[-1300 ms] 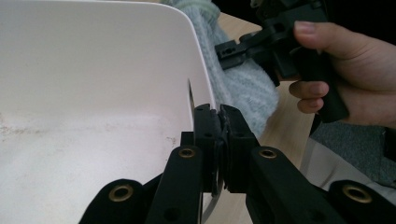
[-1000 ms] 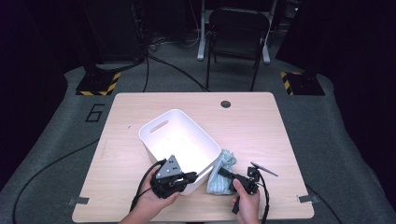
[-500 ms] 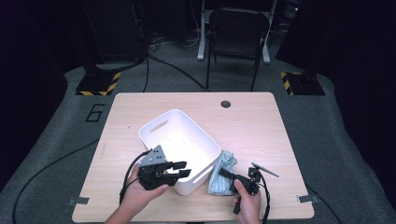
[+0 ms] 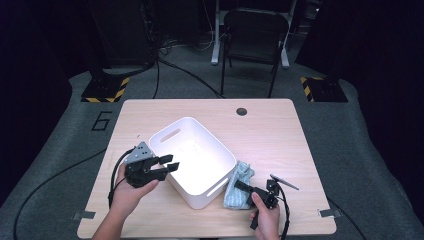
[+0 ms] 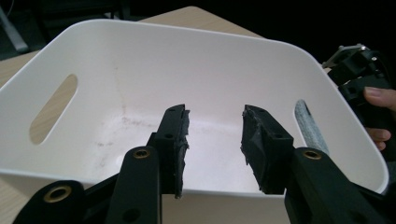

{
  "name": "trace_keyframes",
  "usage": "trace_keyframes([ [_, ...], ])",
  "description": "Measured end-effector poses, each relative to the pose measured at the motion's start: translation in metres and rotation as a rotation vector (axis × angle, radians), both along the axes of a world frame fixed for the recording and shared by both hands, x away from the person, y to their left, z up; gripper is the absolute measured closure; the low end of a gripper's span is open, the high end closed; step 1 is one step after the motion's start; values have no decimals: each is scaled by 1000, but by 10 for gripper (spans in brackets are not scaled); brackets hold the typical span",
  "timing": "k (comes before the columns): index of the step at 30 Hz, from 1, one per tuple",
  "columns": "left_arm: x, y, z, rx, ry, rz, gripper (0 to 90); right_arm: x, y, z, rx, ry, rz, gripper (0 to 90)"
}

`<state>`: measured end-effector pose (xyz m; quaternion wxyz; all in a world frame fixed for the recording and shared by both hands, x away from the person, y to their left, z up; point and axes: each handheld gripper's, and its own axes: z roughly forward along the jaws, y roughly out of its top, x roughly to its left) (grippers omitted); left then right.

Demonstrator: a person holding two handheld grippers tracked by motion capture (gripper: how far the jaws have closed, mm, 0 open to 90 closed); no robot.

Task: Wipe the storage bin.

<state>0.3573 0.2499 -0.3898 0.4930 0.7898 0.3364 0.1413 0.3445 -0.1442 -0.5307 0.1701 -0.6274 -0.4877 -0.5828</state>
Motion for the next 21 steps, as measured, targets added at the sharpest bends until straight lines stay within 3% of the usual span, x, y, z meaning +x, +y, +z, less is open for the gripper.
trace_keyframes([
  [2,2,4,0,16,1,15,602,0,0,-1,-9,-15,-2,661],
  [9,8,14,-4,35,13,65,577,0,0,0,4,-1,0,661],
  [13,11,21,-5,34,-6,99,555,-1,-1,0,4,7,3,660],
  [21,15,31,-5,47,-18,112,543,0,-1,-1,-7,-8,-2,660],
])
